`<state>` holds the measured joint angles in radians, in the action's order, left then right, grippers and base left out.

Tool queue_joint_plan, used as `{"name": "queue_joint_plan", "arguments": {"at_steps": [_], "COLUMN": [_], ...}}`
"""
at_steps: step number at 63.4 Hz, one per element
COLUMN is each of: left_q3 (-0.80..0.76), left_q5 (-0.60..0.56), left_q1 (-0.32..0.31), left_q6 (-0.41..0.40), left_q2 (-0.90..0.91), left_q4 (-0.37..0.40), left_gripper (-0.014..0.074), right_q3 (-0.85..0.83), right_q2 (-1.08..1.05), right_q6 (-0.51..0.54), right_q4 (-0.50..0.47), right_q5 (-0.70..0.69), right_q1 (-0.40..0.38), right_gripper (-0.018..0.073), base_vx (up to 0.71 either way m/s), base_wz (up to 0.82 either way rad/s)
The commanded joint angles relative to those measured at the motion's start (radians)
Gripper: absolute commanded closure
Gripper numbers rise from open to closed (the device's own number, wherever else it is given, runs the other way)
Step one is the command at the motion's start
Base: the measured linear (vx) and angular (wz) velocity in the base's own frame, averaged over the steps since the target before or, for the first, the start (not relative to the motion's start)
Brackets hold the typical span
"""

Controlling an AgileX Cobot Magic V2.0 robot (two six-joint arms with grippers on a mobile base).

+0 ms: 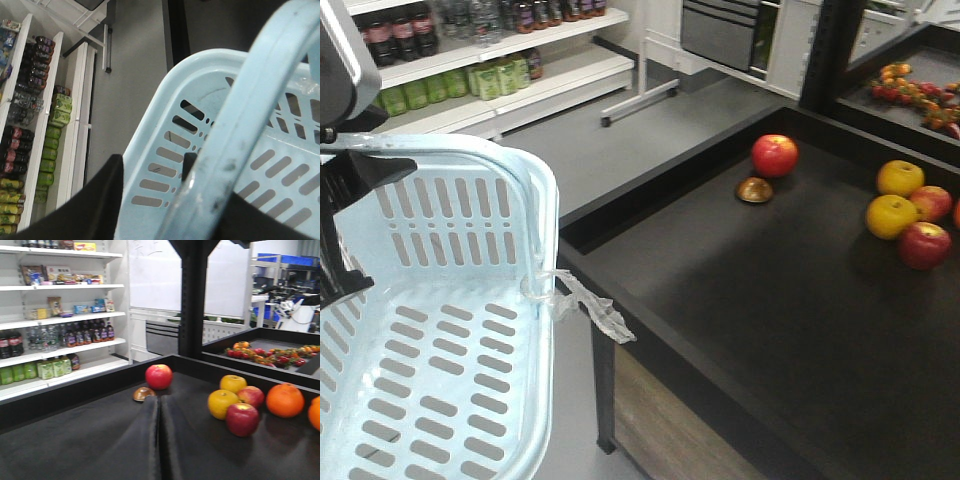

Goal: Pick three apples into basket with both arms
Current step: 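Turn and drive the base up to the fruit table holding the basket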

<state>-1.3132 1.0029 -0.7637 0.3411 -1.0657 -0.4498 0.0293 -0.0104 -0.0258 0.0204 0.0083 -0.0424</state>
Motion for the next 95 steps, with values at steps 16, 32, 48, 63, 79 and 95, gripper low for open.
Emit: {"name": "queue_joint_plan", "arguments": {"at_steps": [16, 32, 48, 63, 79, 95], "left_q3": [-0.033, -0.033, -0.033, -0.033, -0.033, -0.033], "left_q5": [-0.068, -0.068, -0.068, -0.068, -0.068, -0.068], "left_q1": [-0.005, -0.005, -0.005, -0.005, -0.005, -0.005], "left_q6": [-0.013, -0.013, -0.013, -0.013, -0.013, -0.013], "left_q2": [0.015, 0.015, 0.015, 0.015, 0.015, 0.016], "left_q4": [-0.029, -0.029, -0.029, -0.029, -0.029, -0.029], "left_gripper": [0.0603, 0.0603, 0.0603, 0.0603, 0.0603, 0.0603], "right_q3": [0.014, 0.014, 0.014, 0.014, 0.014, 0.014], "right_q2": [-0.007, -0.007, -0.007, -0.007, -0.007, -0.007], "right_q6": [0.006, 0.006, 0.006, 0.006, 0.006, 0.006], "right_q4": [0.005, 0.005, 0.005, 0.005, 0.005, 0.005], "right_q5": [-0.074, -0.074, -0.074, -0.074, -0.074, -0.074], "right_q1": [-0.005, -0.005, -0.005, -0.005, -0.005, -0.005], "right_gripper": [0.0568, 0.0568, 0.0568, 0.0568, 0.0568, 0.0568], "base_vx": [0.04, 0.03, 0.02, 0.02, 0.03, 0.03], "base_wz": [-0.35, -0.45, -0.53, -0.5, -0.42, -0.32]}}
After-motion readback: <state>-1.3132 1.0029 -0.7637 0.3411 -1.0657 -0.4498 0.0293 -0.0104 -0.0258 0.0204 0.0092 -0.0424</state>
